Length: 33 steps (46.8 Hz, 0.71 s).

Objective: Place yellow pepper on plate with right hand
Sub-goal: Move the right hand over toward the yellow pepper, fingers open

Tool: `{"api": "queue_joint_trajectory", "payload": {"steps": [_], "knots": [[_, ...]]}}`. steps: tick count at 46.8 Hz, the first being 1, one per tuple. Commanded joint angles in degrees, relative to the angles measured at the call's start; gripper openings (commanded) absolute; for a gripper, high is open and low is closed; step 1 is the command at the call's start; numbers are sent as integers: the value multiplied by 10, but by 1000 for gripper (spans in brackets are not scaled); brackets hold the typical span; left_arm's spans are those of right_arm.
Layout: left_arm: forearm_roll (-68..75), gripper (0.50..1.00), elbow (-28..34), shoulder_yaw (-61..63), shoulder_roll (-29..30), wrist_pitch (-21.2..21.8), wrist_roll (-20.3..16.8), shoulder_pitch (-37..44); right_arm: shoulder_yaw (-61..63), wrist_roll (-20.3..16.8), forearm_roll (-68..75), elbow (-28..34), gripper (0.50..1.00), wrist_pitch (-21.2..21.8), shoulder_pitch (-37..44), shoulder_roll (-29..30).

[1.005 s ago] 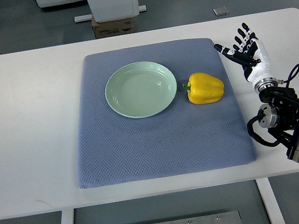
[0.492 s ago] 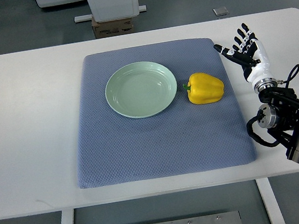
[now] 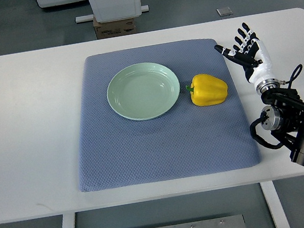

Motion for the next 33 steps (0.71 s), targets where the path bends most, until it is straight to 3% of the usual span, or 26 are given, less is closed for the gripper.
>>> {"api": "queue_joint_trajectory", "payload": {"steps": [1, 24, 33], "knots": [[0, 1000, 0, 0, 0, 0, 0, 0, 1, 0, 1, -4, 1000, -1, 11, -1], [1, 1000, 0, 0, 0, 0, 0, 0, -2, 0, -2, -21, 1000, -1, 23, -31], [0, 1000, 0, 0, 0, 0, 0, 0, -67, 0, -5, -23, 1000, -1, 29, -53]]}}
